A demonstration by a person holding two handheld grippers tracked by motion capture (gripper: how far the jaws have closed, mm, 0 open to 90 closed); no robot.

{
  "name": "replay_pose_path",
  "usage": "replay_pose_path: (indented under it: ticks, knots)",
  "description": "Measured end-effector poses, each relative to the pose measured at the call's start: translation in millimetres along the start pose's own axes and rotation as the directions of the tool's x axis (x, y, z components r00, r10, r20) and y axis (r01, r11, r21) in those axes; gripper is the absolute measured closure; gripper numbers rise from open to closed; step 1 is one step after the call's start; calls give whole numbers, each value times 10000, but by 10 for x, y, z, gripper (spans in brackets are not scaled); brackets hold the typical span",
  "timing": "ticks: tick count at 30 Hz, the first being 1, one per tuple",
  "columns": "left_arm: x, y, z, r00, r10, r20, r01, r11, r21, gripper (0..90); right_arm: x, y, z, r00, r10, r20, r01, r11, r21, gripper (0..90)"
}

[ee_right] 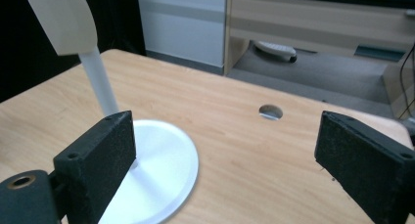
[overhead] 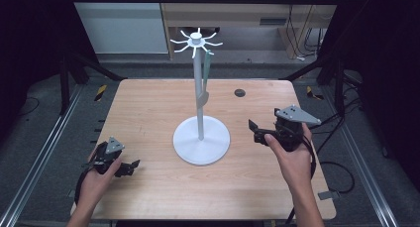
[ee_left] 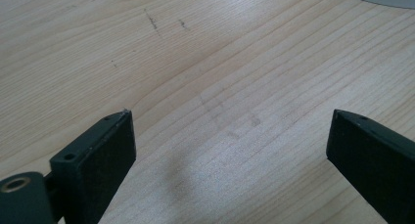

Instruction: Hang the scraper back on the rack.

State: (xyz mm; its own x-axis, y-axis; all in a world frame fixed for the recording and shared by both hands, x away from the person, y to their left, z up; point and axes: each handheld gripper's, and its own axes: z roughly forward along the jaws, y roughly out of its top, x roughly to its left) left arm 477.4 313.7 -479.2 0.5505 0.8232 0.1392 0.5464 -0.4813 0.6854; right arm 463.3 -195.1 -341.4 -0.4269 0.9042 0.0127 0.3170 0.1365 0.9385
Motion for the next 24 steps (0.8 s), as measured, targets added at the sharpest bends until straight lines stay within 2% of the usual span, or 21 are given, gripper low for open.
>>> replay_pose_path:
  ticks: [3,5,11,13,24]
  knots:
    - [0,0,-1,10000,1,-10,-1,10000,-12,40,-7,-75,4,10000,77,-39,-77,9999,92,91]
    - [1,0,-3,10000,-1,-8,1,10000,2,40,-19,-209,24,9999,136,-35,-134,9990,421,96]
    - [-2,1,1,10000,6,-4,-6,10000,-9,40,-39,-422,69,9996,123,265,-144,9964,837,109]
    - [-2,0,1,10000,10,-11,-10,10000,2,40,-48,-535,106,9993,280,256,-305,9939,1055,121]
    - [-5,0,3,10000,20,1,-20,10000,12,40,-115,-798,245,9976,647,249,-679,9837,1665,129]
